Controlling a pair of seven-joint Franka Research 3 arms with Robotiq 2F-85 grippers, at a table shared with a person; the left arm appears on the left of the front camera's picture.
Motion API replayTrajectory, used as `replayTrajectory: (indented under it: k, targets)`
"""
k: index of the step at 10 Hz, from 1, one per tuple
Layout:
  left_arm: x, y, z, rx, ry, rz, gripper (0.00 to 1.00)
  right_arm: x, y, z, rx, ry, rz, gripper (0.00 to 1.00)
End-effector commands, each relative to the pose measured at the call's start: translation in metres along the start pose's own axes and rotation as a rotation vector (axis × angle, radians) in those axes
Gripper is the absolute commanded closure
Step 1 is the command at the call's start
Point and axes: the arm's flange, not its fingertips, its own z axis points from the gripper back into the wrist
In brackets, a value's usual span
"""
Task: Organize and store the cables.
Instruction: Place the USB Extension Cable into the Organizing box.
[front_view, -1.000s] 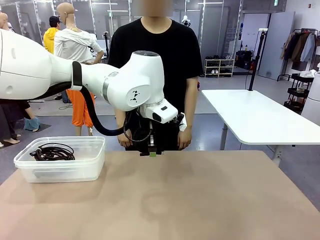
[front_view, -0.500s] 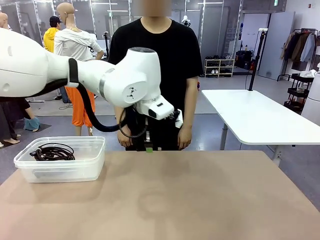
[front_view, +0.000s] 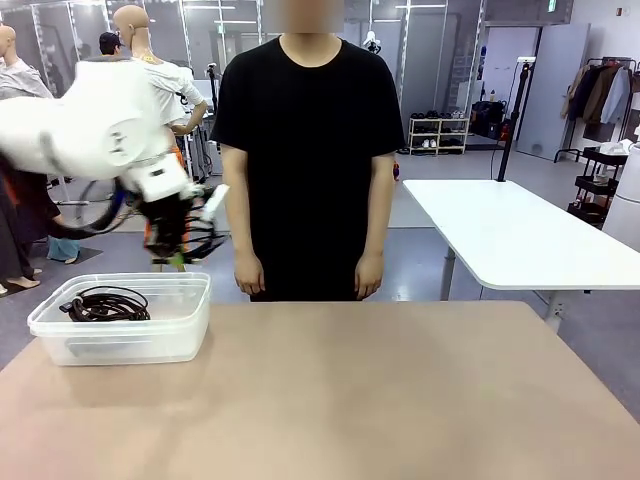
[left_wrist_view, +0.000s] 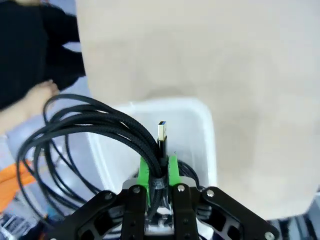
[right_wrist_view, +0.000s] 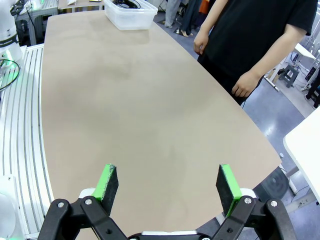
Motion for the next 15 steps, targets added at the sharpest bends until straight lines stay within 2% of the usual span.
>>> replayTrajectory:
  k: [1, 2, 4, 6, 10, 11, 12, 13, 14, 15]
  targets:
    - [-0.038, -0.042, -0.013, 0.013, 0.022, 0.059, 0.83, 0.003, -0.001, 0.003, 0.011, 0.008, -0.014, 0.0]
    - [-0.063, -0.054, -0.017, 0.014, 0.002, 0.086, 0.83, 0.003, -0.001, 0.003, 0.011, 0.008, -0.014, 0.0]
    - [-0.093, -0.06, -0.028, 0.003, 0.076, 0.081, 0.83, 0.003, -0.001, 0.003, 0.011, 0.008, -0.014, 0.0]
    - [-0.11, -0.053, -0.037, -0.015, 0.1, 0.105, 0.83, 0.003, -0.001, 0.003, 0.011, 0.008, -0.014, 0.0]
    - [-0.126, -0.032, -0.065, -0.1, 0.082, 0.154, 0.83, 0.003, -0.001, 0.003, 0.011, 0.008, -0.014, 0.0]
    - [-0.127, -0.027, -0.07, -0.105, 0.077, 0.167, 0.66, 0.003, -0.001, 0.003, 0.011, 0.008, -0.014, 0.0]
    - [-0.127, -0.027, -0.072, -0.117, 0.088, 0.165, 0.54, 0.003, -0.001, 0.003, 0.011, 0.008, -0.014, 0.0]
    - [-0.127, -0.027, -0.072, -0.122, 0.092, 0.169, 0.3, 0.003, -0.001, 0.003, 0.011, 0.008, -0.014, 0.0]
    - [-0.128, -0.028, -0.071, -0.126, 0.092, 0.175, 0.2, 0.003, -0.001, 0.003, 0.011, 0.008, -0.014, 0.0]
    - [-0.128, -0.028, -0.071, -0.127, 0.1, 0.179, 0.0, 0.003, -0.001, 0.003, 0.011, 0.008, -0.014, 0.0]
